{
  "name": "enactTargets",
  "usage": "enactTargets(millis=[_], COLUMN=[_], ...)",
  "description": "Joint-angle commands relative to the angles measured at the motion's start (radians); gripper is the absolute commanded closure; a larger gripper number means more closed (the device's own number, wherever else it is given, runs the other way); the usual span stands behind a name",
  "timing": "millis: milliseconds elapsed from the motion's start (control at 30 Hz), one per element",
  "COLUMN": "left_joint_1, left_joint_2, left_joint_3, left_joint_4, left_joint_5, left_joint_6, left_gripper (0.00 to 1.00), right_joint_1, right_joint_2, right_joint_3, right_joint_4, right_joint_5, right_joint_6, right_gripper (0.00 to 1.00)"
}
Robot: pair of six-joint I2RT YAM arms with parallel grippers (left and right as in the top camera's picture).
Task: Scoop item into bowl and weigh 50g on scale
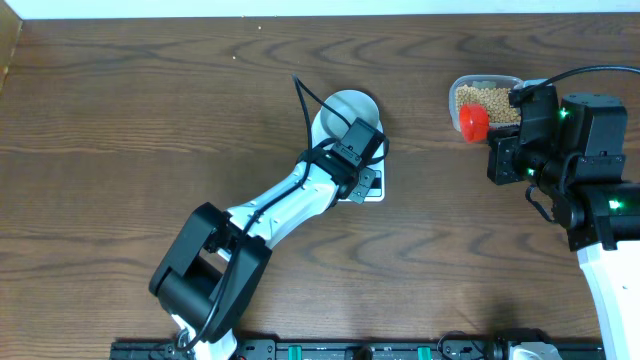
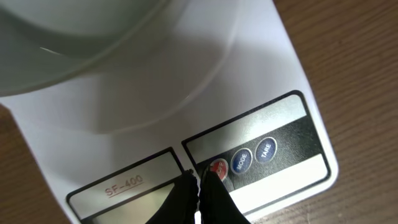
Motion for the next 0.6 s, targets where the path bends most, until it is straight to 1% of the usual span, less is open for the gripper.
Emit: enactTargets(millis=[0,333,467,567], left_joint_1=[0.003,-0.001,-0.001,-0.001], left_joint_2=[0.043,0.051,0.051,0.055], left_joint_3=[0.006,0.006,0.006,0.006], left_joint_4=[0.0,0.029,0.032,0.032], left_joint_5=[-0.001,0.0,0.054,0.055], left_joint_6=[-0.002,-0.002,-0.002,-0.002], left_gripper=[0.93,0.93,0.93,0.93], right_joint_1=[-0.01,-0.01,-0.01,-0.01], right_joint_2=[-0.003,-0.003,-0.003,-0.003], right_joint_3=[0.021,0.021,0.021,0.021], right_joint_4=[0.0,0.0,0.0,0.001], right_joint_5=[-0.01,-0.01,-0.01,-0.01], right_joint_6=[-0.013,-0.013,-0.013,-0.013], right_gripper=[0.99,0.99,0.99,0.99])
